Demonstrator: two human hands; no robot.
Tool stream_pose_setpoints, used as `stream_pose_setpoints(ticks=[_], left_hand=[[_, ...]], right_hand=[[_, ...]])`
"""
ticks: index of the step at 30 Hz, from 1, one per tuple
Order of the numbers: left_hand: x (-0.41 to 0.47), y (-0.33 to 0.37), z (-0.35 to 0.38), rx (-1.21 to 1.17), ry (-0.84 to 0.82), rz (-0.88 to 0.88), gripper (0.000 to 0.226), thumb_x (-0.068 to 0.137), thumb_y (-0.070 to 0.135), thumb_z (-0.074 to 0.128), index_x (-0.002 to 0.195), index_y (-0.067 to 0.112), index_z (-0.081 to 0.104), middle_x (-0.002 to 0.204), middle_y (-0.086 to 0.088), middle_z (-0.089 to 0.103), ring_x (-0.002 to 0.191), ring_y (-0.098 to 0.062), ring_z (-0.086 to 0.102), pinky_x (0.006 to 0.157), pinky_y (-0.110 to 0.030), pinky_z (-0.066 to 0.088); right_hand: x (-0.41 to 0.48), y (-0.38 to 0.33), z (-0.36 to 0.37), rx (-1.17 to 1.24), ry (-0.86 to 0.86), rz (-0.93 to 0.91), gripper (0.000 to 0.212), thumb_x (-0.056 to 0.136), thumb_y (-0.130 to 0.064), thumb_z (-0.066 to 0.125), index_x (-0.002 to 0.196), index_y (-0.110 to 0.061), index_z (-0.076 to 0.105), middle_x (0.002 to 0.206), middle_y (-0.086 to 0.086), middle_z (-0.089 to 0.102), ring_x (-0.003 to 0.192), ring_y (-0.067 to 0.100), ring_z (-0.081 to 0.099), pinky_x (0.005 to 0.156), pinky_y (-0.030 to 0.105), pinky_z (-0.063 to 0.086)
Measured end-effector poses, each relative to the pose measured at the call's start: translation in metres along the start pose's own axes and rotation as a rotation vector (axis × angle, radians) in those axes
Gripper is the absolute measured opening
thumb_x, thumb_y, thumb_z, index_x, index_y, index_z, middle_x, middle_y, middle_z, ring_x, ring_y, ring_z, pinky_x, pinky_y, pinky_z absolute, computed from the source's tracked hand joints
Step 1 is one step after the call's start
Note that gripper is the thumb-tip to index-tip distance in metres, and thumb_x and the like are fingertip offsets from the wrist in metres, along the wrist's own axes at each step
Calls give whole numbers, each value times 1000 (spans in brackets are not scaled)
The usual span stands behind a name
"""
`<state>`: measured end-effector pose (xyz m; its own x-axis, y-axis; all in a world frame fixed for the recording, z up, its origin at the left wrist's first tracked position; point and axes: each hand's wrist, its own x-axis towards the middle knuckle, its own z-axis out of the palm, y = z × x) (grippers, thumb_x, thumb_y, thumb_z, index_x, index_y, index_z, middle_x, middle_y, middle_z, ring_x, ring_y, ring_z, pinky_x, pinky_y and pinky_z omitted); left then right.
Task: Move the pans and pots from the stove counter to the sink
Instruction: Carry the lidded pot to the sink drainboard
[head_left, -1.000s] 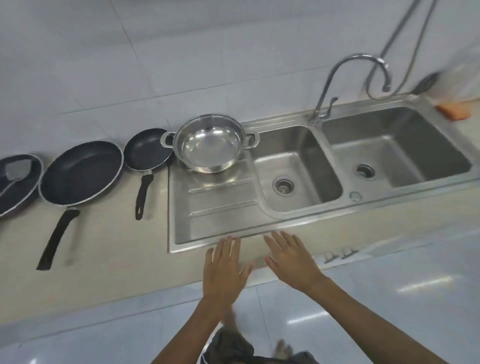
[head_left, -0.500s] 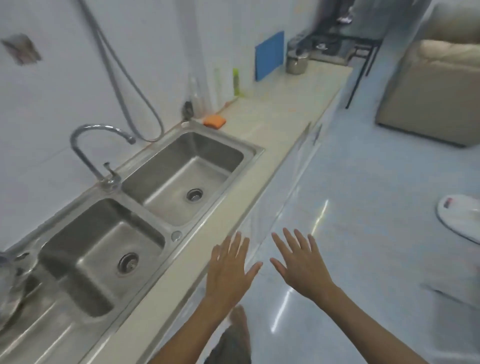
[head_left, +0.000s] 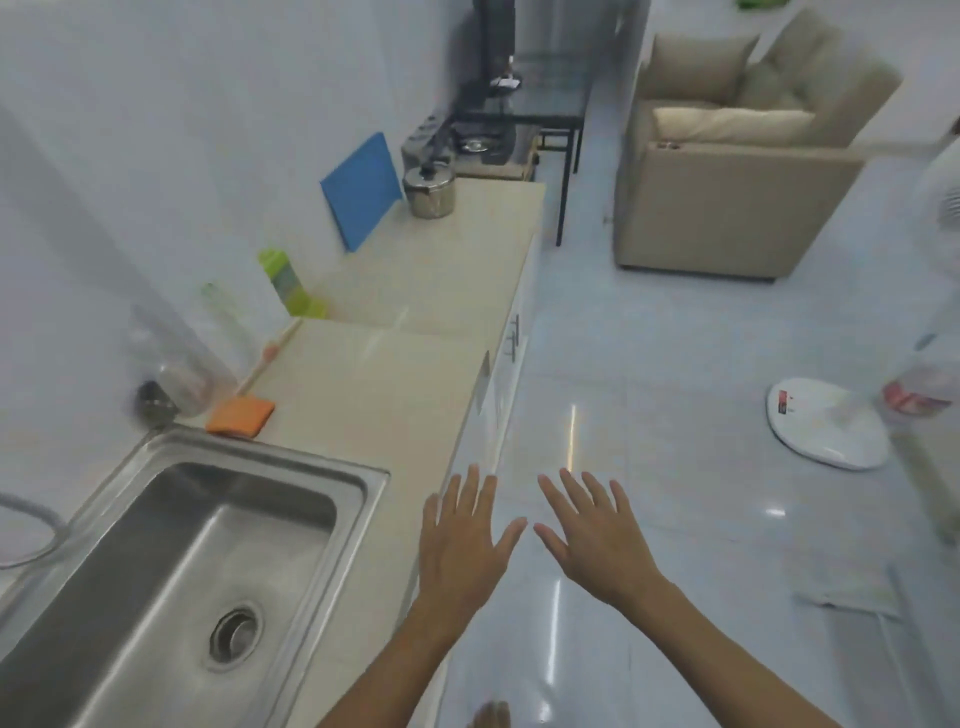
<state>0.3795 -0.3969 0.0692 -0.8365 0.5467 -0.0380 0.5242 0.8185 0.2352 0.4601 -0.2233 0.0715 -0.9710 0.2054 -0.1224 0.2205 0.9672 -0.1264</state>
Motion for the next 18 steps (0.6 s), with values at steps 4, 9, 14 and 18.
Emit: stream_pose_setpoints(ticks=[4, 9, 14, 18], left_hand=[[102, 18, -3, 47, -13, 61, 87, 90, 75, 6, 158, 26, 28, 168, 0, 20, 155, -21, 17, 125, -48, 16], [235, 46, 16, 54, -31, 82, 90, 88, 76, 3, 156, 26, 33, 167, 0, 25, 154, -23, 21, 123, -50, 21], [361, 82, 29, 70, -88, -2, 87, 91, 75, 4, 157, 26, 32, 166, 1, 26, 153, -21, 23, 125, -49, 17], [456, 103, 16, 90, -78, -35, 87, 92, 74, 3, 153, 24, 41, 162, -1, 37, 149, -21, 35, 118, -47, 30]], right_hand=[[74, 52, -7, -1, 24, 51, 68, 99, -61, 31, 150, -21, 53, 148, 14, 60, 133, 40, 58, 107, 64, 42], [182, 134, -8, 0, 49, 56, 66, 100, -56, 38, 152, -18, 50, 149, 16, 58, 135, 43, 56, 109, 65, 41], [299, 217, -32, 11, 48, 12, 58, 99, -46, 60, 146, -12, 57, 144, 19, 62, 131, 45, 59, 105, 67, 46], [388, 272, -67, -5, 23, -62, 60, 100, -48, 42, 143, -12, 61, 139, 17, 66, 125, 42, 64, 102, 64, 49]])
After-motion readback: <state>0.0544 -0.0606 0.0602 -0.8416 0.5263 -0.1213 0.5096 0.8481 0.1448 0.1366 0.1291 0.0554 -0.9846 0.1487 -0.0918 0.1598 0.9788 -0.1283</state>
